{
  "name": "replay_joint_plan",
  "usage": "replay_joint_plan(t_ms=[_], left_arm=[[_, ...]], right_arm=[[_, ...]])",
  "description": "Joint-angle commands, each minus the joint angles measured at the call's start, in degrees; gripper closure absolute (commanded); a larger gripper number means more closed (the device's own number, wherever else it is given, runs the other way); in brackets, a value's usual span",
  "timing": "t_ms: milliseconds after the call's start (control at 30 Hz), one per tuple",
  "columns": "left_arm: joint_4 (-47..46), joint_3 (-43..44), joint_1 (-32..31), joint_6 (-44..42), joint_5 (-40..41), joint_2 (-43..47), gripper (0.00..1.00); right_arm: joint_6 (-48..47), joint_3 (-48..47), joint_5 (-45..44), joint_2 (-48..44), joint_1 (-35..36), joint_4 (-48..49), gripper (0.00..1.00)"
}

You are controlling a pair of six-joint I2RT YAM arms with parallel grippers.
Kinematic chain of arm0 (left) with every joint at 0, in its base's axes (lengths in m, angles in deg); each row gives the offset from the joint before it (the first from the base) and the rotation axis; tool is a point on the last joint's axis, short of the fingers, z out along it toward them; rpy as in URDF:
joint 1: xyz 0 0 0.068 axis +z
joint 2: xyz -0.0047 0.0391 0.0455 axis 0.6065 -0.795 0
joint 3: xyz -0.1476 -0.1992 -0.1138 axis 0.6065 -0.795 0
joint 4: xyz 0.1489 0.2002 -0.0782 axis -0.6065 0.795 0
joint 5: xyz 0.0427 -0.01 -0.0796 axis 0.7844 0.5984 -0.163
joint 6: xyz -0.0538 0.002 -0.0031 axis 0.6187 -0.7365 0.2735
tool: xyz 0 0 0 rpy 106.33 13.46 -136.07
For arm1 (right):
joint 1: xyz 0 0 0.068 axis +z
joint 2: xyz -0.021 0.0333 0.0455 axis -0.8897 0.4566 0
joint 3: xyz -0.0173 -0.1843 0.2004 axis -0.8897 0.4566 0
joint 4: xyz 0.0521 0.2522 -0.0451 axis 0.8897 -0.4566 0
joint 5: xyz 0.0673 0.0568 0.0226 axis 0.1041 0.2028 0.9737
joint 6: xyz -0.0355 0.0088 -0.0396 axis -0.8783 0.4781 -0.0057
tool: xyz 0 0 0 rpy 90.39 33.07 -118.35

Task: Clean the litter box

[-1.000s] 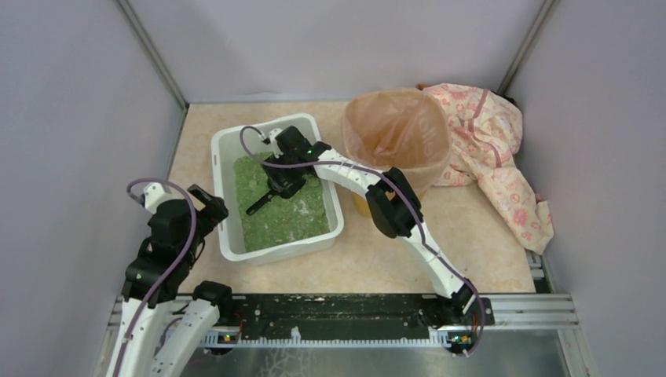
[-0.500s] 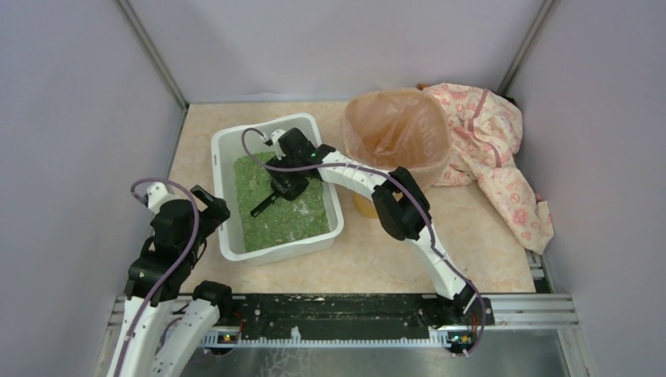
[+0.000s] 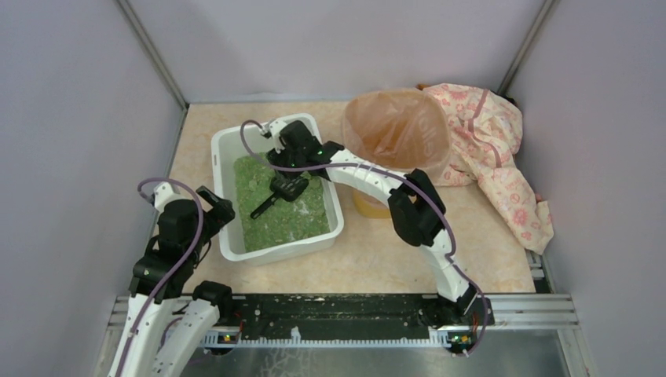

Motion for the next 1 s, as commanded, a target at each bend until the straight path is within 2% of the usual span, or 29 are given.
replay_joint_plan(t_ms=[0, 67, 300, 467, 700, 867, 967], left_arm=[[-1.1, -0.6, -0.1, 0.3, -0.1, 0.8, 0.01], [-1.0, -0.9, -0.1, 0.3, 0.3, 1.3, 0.01], [-1.0, -1.7, -0.1, 0.1, 1.0, 2.2, 0.01], [-0.6, -1.2, -0.1, 0.0, 1.2, 2.5, 0.01], [0.2, -0.9, -0.1, -0.3, 1.7, 2.5, 0.01], [0.6, -0.6, -0.1, -0.1, 1.9, 3.2, 0.01], [0.6, -0.6, -0.1, 0.0, 2.0, 3.4, 0.01]], right_arm=[[-6.7, -2.0, 1.9, -2.6, 3.8, -1.9, 0.46], [-9.9, 0.3, 1.3, -3.1, 5.6, -0.8, 0.43], [-20.3, 9.8, 8.8, -7.3, 7.1, 7.0, 0.36], [-29.7, 10.1, 13.0, -6.0, 7.0, 6.6, 0.3], [-31.3, 0.7, 13.0, 2.5, 6.9, 4.6, 0.29], [-31.2, -6.7, 16.7, 7.8, 7.1, -0.7, 0.29], [-31.5, -7.7, 19.4, 8.6, 7.2, -4.2, 0.29]])
